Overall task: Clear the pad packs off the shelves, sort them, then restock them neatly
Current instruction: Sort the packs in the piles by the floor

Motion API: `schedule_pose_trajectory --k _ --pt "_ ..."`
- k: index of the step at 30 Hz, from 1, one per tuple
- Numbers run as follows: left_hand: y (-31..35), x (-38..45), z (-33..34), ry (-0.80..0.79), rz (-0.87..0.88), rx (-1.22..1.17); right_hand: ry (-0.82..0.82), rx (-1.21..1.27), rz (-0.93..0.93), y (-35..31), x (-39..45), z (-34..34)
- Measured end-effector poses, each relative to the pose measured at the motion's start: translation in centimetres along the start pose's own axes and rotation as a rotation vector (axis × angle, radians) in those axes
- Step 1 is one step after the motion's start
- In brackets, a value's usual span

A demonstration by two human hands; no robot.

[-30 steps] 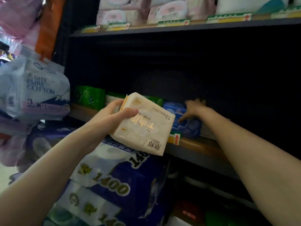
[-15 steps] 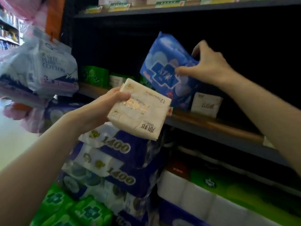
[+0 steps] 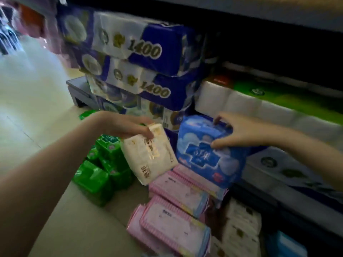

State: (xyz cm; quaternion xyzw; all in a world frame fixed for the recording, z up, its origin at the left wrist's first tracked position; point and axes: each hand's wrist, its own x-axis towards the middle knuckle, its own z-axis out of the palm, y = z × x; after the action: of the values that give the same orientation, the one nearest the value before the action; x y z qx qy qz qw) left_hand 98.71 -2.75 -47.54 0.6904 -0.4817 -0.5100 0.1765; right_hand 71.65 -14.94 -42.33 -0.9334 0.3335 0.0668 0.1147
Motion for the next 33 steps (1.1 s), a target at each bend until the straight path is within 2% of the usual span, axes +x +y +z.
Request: schedule_pose_trajectory --k 2,5,9,12,15,19,21,23,26,29,33 --pt "-0.7 0.7 0.9 -0.025 -0.109 0.037 -0.064 0.064 0.012 1.0 1.5 2.5" --pt "-2.7 1.1 1.1 0.012 -0.149 0.059 -0.116 0.133 0.014 1.9 3.0 4.4" --pt "-4.6 -0.9 -0.4 0.089 -0.159 -0.023 -0.015 0.279 -0.042 0.7 4.7 5.6" --pt "-7.3 -3.6 -2.1 0.131 -0.154 -0.005 0.09 0.383 -0.183 -2.0 6.2 7.8" --pt "-10.5 -6.1 -2.7 0.162 -0.236 0.01 0.156 0.435 -0.363 -5.7 8.0 10.5" --pt "-15.1 -6.9 -2.3 0.17 -0.362 0.004 0.127 0.41 -0.493 -10.1 10.4 15.2" --pt "-17.4 -6.7 -2.1 0.163 -0.428 0.025 0.068 0.32 -0.53 -10.5 11.3 17.9" --pt "-19.3 -6.6 -2.0 0.144 -0.46 0.016 0.005 0.071 -0.553 -9.8 11.9 20.1" --pt "-20.9 -5.9 -1.6 0.129 -0.409 -0.056 -0.082 -0.235 -0.521 -9.8 12.2 21.7" --pt "-20.7 -4.6 -0.6 0.12 -0.329 -0.136 -0.189 -0.292 -0.443 -10.9 12.8 22.8" --pt "-20.8 -3.3 0.0 0.045 -0.328 -0.157 -0.253 -0.204 -0.333 -11.5 14.4 23.7"
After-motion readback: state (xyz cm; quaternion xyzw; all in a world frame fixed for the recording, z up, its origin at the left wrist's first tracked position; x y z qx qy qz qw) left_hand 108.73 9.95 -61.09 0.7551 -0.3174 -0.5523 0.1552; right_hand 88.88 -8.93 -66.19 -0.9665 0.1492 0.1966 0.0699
